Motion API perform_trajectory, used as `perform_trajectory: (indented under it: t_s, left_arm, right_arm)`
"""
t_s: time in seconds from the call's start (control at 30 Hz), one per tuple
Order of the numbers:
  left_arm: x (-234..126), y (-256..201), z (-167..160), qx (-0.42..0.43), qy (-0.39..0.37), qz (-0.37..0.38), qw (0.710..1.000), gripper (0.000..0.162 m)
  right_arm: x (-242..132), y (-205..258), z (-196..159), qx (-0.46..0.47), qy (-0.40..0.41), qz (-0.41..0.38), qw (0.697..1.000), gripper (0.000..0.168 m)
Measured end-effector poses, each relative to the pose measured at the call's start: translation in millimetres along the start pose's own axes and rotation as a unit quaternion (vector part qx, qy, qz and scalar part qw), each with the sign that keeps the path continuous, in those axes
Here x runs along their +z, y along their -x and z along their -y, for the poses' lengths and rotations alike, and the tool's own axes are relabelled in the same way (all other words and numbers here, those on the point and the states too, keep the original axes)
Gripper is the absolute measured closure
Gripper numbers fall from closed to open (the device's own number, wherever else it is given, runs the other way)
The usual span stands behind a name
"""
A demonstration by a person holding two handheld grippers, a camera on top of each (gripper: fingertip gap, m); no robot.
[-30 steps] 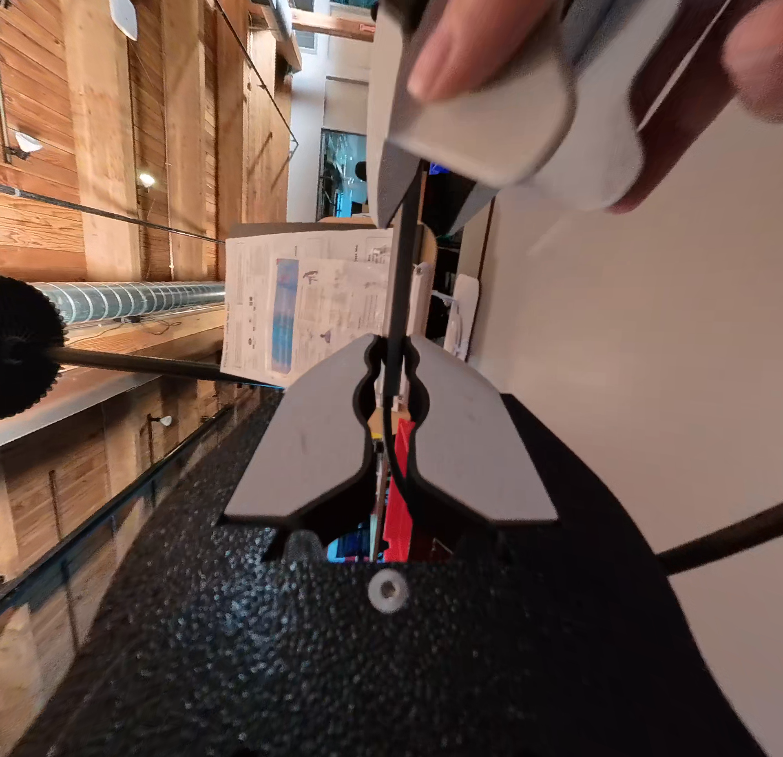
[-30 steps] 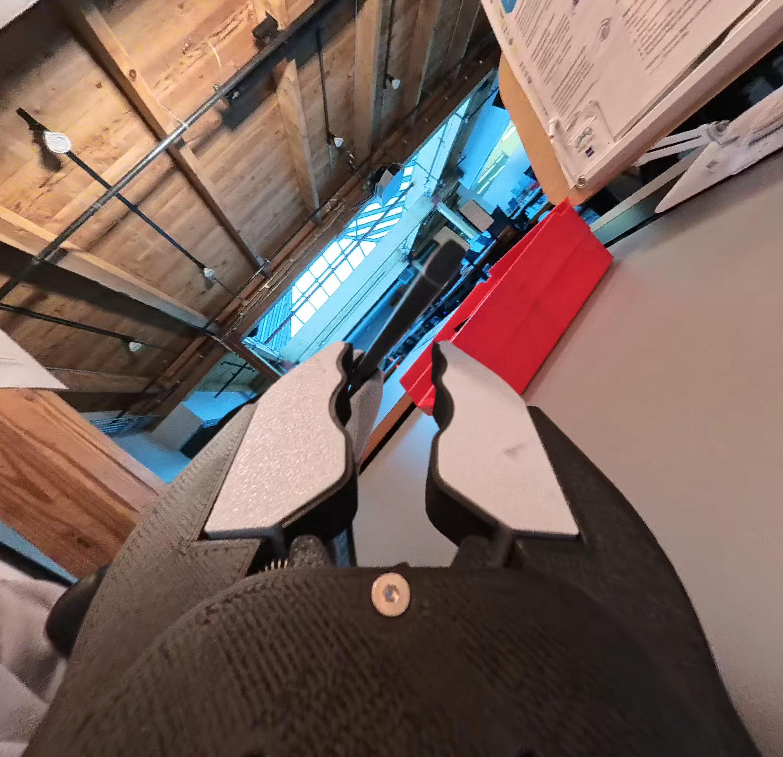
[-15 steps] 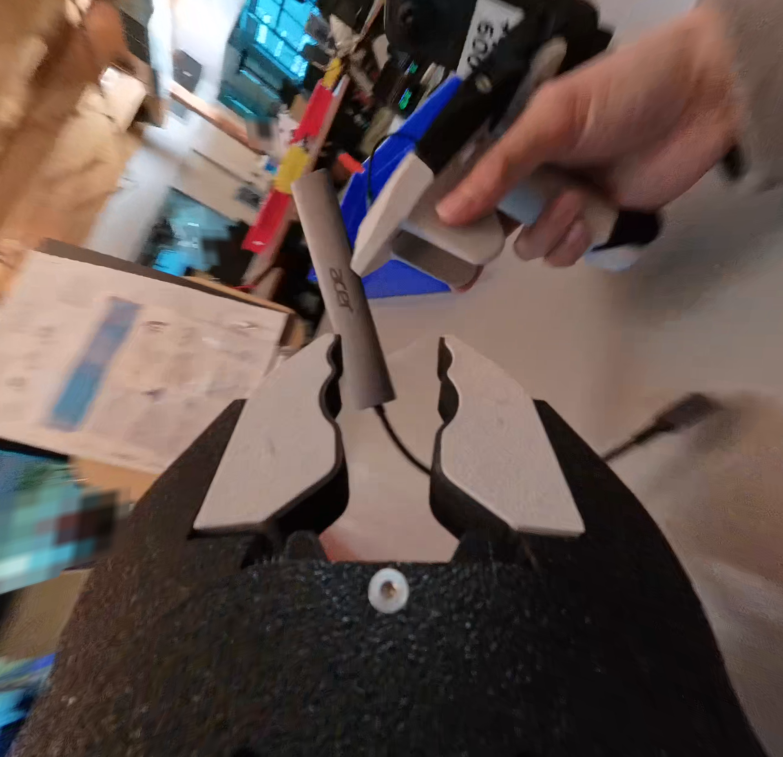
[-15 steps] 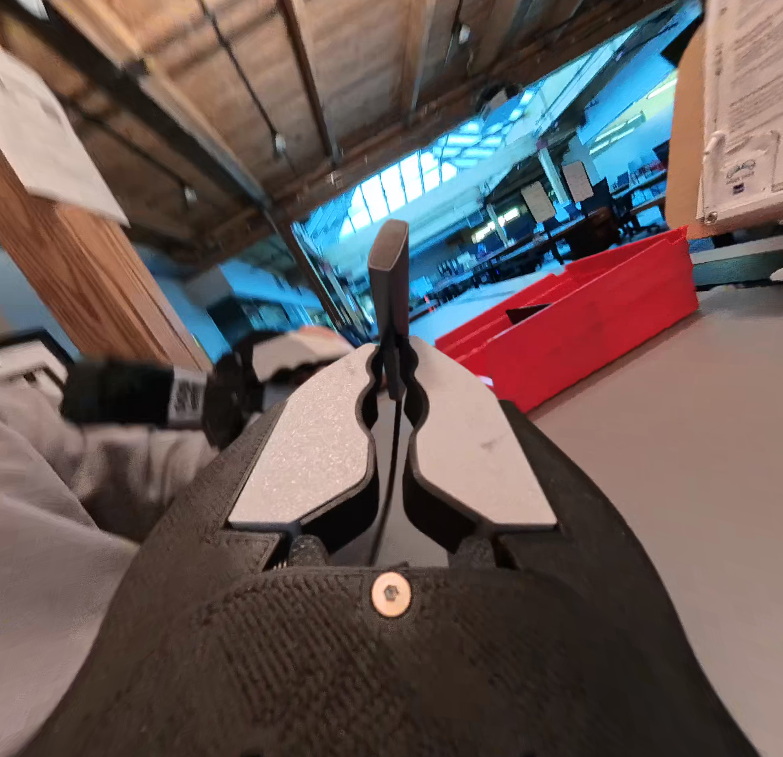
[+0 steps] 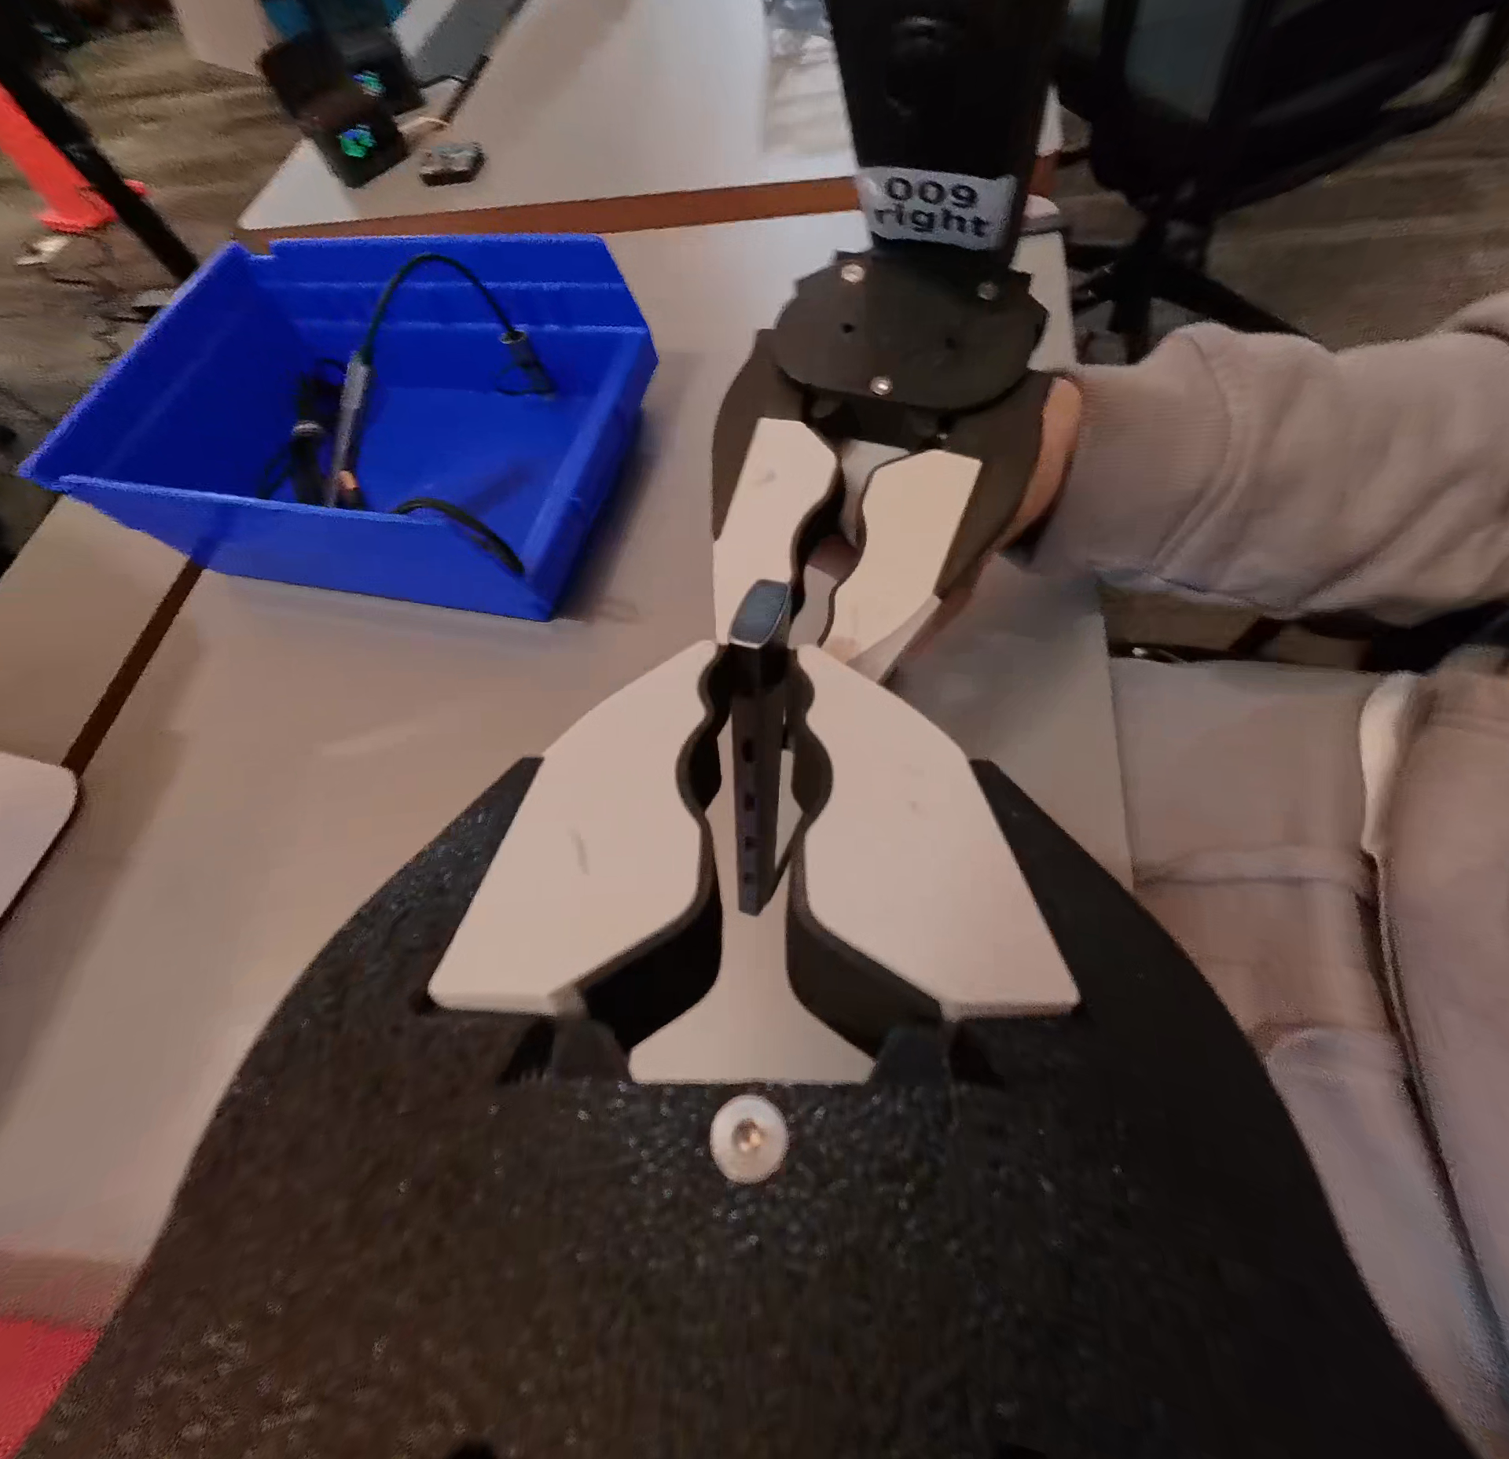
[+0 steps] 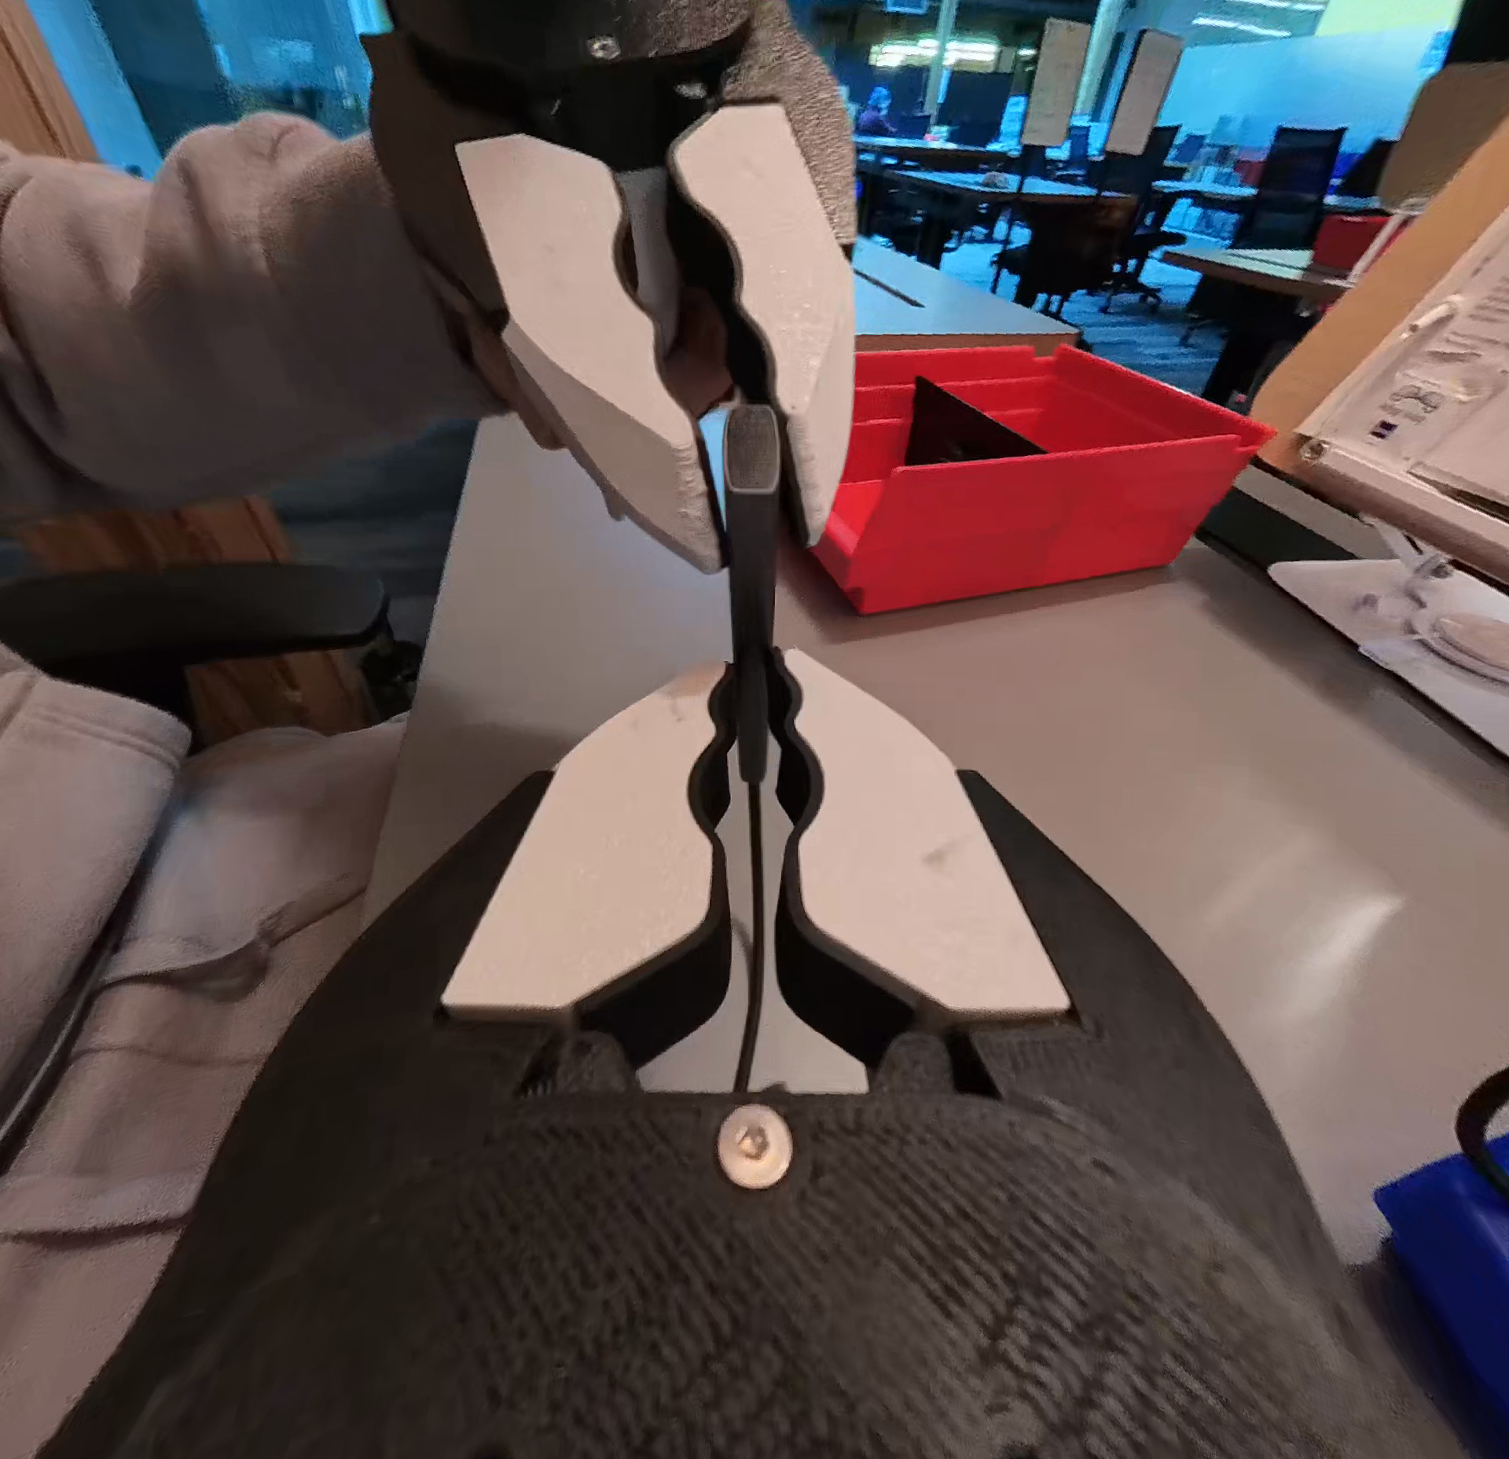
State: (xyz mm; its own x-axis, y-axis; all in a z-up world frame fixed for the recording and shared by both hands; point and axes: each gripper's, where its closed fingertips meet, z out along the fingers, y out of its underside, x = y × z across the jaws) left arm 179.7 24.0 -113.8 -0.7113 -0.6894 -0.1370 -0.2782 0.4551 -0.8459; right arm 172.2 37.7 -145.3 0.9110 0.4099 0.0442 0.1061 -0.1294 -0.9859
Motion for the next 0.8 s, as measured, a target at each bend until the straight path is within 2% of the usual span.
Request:
perform_trajectory:
  t_s: [0.1,0.17,0.2,0.27,0.37,0.4,0.47,0.57,0.63,0.7,0.8]
  left_arm:
    - [-4.4,23.5,3.3,-0.065,-0.038,0.062,0.995,0.152]
    - [-15.6,58.7,0.6,-0.192,-0.086,0.145,0.967,0.152]
    - [-21.6,72.6,-3.3,-0.267,-0.119,0.166,0.942,0.152]
    - [-28.7,87.7,-8.0,-0.402,-0.196,0.153,0.881,0.152]
    - [-36.0,101.8,-16.9,-0.534,-0.291,0.123,0.784,0.153]
    - [-36.8,103.6,-20.2,-0.559,-0.309,0.116,0.76,0.152]
    - [-34.8,101.0,-25.0,-0.587,-0.323,0.1,0.736,0.152]
    - [-33.6,93.5,-25.5,-0.618,-0.346,0.064,0.703,0.153]
    - [-34.1,93.0,-27.7,-0.627,-0.352,0.059,0.693,0.153]
    - [-33.7,93.2,-31.4,-0.636,-0.353,0.053,0.684,0.153]
    - [-31.9,90.9,-35.9,-0.65,-0.354,0.04,0.671,0.153]
  right_arm:
    - [-1.7,-17.0,6.1,-0.001,-0.043,-0.065,0.997,0.168]
    - [-3.8,-30.2,16.5,-0.025,-0.089,-0.14,0.986,0.132]
    - [-2.0,-32.1,18.1,-0.042,-0.094,-0.166,0.981,0.125]
    - [5.8,-39.7,10.8,-0.054,-0.067,-0.222,0.971,0.113]
    - [19.0,-39.9,2.7,-0.02,-0.073,-0.254,0.964,0.112]
    - [19.3,-44.0,-1.9,-0.014,-0.068,-0.276,0.959,0.111]
    - [14.4,-50.2,-4.8,-0.029,-0.078,-0.311,0.947,0.113]
    - [11.2,-49.1,-4.2,-0.046,-0.099,-0.299,0.948,0.126]
    - [9.5,-46.9,-3.4,-0.046,-0.117,-0.28,0.952,0.133]
    - [4.2,-43.8,2.6,-0.051,-0.153,-0.269,0.949,0.135]
    - [7.3,-37.0,2.3,-0.062,-0.162,-0.24,0.955,0.136]
